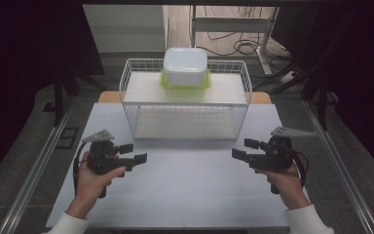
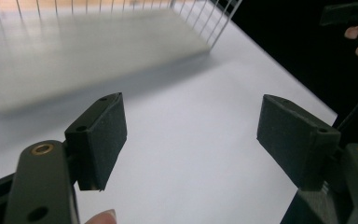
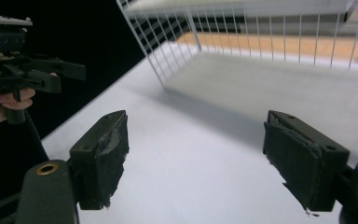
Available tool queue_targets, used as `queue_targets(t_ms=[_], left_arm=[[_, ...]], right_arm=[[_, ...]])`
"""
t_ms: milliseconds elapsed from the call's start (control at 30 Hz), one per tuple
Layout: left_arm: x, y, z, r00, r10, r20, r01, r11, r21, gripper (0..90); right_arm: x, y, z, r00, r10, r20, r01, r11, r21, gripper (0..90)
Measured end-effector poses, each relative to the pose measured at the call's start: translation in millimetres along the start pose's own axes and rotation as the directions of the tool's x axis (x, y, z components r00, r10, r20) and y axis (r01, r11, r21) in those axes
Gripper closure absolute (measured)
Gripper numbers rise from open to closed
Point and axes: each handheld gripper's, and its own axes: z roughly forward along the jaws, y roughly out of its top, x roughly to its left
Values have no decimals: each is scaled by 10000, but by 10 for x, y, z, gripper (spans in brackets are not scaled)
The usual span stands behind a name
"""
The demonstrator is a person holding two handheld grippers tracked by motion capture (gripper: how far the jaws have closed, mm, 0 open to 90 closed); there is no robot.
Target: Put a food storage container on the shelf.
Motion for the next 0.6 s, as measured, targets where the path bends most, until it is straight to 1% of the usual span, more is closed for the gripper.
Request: queue_targets(t_ms=[33,67,100,167,267,300,333,367,400,533,600], left_arm=[[24,-72,17,9999,-105,4,105,9999,87,238],[49,-134,34,9997,-237,-38,238,9995,189,240],[66,-174,48,9995,-312,-77,314,9990,305,242],[96,-260,73,9991,-365,-213,375,9980,515,242],[123,-333,113,9977,-279,-615,320,9973,662,243],[128,-356,137,9977,-296,-606,341,9966,748,242],[132,-372,160,9979,-253,-598,304,9957,874,240],[130,-385,181,9974,-186,-693,252,9951,959,237],[130,-391,187,9970,-138,-766,213,9950,980,236],[155,-415,183,9942,-59,-1077,165,9950,981,234],[182,-437,186,9942,-103,-1069,213,9946,1020,232]], right_arm=[[-9,-92,11,10000,65,48,-66,10000,54,218],[-13,-161,28,9999,79,79,-80,9997,221,217],[-16,-225,46,9999,21,166,-27,9994,354,216],[-18,-333,85,9996,-26,287,9,9983,575,216],[-53,-514,182,9995,64,300,-87,9971,762,216],[-69,-556,224,9994,51,333,-88,9939,1096,209],[-83,-587,257,9992,-38,389,-16,9906,1371,206],[-97,-614,277,9989,-98,458,29,9890,1476,205],[-110,-639,287,9987,-20,501,-58,9879,1547,205],[-134,-679,267,9983,-9,587,-79,9889,1485,205],[-132,-690,251,9982,28,606,-114,9898,1423,204]])
